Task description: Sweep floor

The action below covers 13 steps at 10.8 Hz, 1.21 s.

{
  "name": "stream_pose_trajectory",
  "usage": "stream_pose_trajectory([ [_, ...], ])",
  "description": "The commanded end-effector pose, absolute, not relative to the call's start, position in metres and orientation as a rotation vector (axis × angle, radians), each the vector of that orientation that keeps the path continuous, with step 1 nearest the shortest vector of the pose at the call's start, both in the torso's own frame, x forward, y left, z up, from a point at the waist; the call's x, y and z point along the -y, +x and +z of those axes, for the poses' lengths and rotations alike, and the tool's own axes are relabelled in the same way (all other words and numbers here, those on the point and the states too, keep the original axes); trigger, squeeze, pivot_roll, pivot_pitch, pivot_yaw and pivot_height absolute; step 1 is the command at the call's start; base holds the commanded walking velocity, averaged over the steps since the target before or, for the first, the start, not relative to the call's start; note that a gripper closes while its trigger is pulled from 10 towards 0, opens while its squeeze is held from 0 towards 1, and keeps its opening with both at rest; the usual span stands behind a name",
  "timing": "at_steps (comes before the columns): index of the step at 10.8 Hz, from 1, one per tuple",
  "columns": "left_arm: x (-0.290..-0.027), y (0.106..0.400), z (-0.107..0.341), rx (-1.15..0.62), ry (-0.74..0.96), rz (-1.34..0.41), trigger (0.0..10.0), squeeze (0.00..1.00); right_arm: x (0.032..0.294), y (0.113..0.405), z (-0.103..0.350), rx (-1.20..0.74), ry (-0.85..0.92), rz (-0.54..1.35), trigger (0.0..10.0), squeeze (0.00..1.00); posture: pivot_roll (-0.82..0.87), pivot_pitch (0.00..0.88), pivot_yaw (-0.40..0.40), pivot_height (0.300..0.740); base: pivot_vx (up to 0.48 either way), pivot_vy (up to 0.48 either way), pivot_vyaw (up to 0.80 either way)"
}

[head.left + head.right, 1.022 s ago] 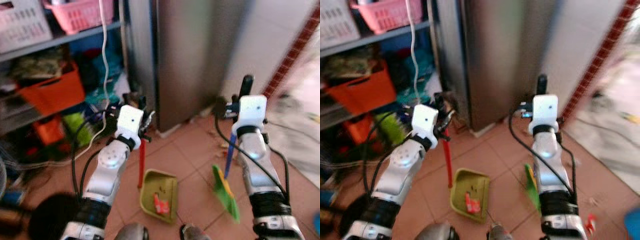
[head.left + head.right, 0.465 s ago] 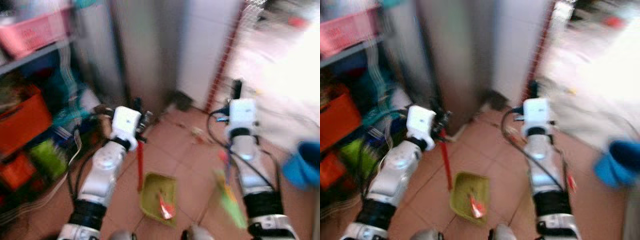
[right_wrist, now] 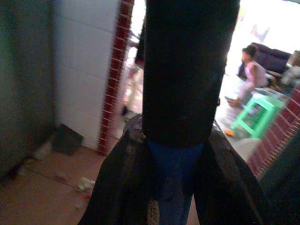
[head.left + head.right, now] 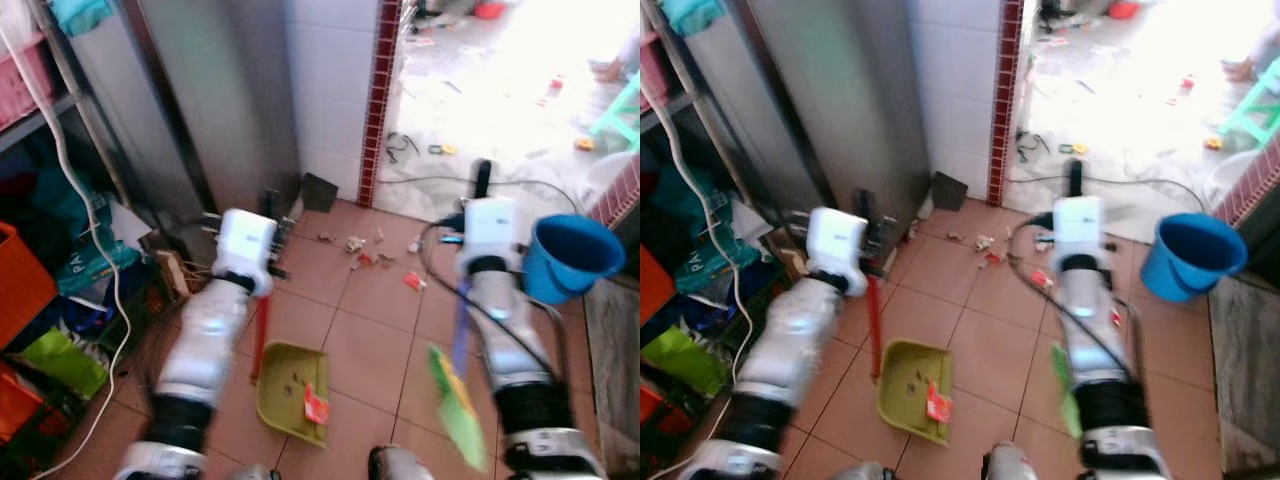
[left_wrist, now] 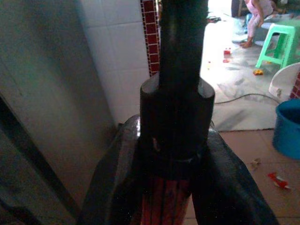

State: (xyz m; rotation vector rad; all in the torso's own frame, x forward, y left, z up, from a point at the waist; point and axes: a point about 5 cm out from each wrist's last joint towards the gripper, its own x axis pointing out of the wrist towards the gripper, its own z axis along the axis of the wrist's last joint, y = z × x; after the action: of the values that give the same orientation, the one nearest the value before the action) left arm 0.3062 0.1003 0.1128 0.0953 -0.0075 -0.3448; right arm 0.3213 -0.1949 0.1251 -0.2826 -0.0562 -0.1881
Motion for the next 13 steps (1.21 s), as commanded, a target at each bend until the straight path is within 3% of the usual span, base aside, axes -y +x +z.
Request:
stream_pose_trajectory([
  [1, -0.103, 0.311, 0.122, 0.042, 0.075, -0.323, 10.0, 0.0, 0.191, 0.325, 0.133, 0.079, -0.287, -0.181, 10.0, 0.0, -0.05, 0.009, 0.049, 0.74, 0.0, 0.0, 0.0],
  [8, -0.085, 0.321, 0.117, 0.039, 0.06, -0.327, 10.0, 0.0, 0.196, 0.332, 0.118, -0.135, 0.168, -0.256, 10.0, 0.0, -0.07, 0.0, 0.054, 0.74, 0.0, 0.0, 0.0],
  [9, -0.085, 0.322, 0.116, 0.039, 0.06, -0.325, 10.0, 0.0, 0.193, 0.335, 0.12, -0.154, 0.301, -0.241, 10.0, 0.0, -0.07, 0.0, 0.056, 0.74, 0.0, 0.0, 0.0],
  [13, -0.084, 0.324, 0.113, 0.041, 0.065, -0.322, 10.0, 0.0, 0.184, 0.349, 0.151, -0.08, 0.491, -0.155, 10.0, 0.0, -0.07, 0.0, 0.056, 0.74, 0.0, 0.0, 0.0],
])
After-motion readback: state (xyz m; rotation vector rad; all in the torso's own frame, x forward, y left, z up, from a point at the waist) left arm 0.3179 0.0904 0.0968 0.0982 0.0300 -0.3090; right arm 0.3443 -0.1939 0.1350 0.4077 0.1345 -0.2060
